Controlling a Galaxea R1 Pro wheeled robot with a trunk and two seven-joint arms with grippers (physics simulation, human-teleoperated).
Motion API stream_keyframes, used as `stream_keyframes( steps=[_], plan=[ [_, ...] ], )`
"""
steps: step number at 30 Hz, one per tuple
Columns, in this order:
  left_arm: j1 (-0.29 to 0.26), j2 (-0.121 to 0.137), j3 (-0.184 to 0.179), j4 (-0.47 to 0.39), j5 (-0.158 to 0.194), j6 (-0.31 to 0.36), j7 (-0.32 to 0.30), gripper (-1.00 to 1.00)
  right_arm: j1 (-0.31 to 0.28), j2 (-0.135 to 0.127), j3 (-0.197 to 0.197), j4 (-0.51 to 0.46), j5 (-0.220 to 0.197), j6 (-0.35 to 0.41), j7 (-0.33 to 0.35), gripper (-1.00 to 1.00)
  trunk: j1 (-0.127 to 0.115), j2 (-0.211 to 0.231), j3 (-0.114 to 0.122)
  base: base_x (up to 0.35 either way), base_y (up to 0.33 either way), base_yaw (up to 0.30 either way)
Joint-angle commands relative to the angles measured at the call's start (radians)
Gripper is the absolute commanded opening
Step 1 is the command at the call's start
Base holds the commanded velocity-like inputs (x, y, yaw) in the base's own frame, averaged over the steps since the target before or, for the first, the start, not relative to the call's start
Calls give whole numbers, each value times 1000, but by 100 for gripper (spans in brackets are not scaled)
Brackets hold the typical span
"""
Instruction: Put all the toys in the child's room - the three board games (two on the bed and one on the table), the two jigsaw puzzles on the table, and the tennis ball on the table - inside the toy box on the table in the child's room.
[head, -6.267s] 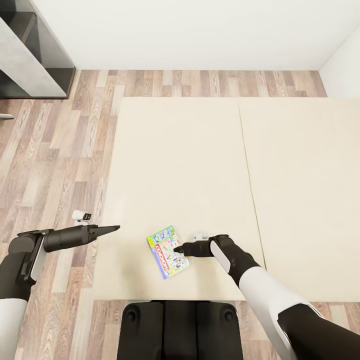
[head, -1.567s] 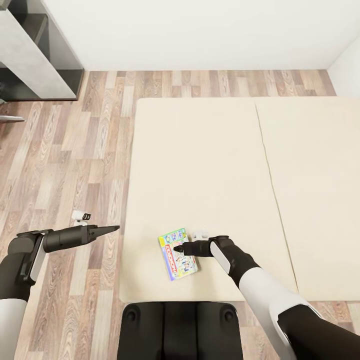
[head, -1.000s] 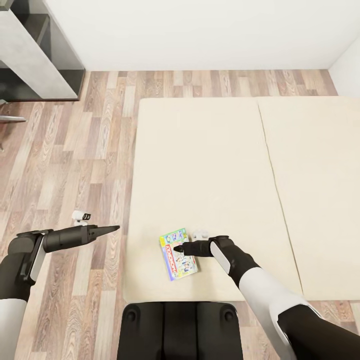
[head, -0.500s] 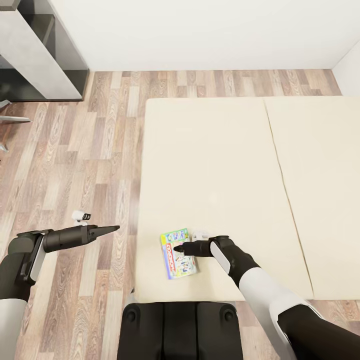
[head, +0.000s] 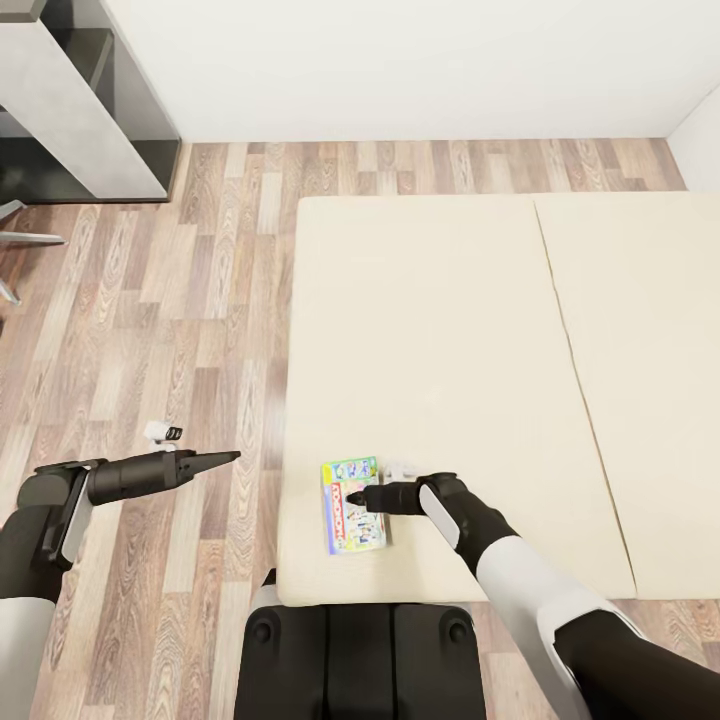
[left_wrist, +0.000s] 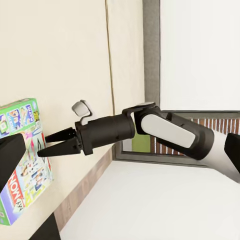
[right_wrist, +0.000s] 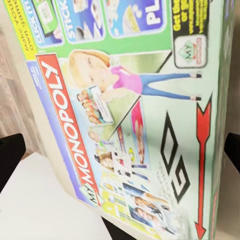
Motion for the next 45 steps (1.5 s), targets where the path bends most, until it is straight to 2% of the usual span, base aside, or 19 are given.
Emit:
stream_keyframes(
  steps=[1,45],
  plan=[
    [0,1,0,0,0,11,-4,100,1,1,2,-1,-1,4,1,100,1,-2,-1,0,0,0],
    [0,3,0,0,0,12,-4,100,3,1,0,-1,-5,19,16,100,1,-2,-1,0,0,0]
  ],
)
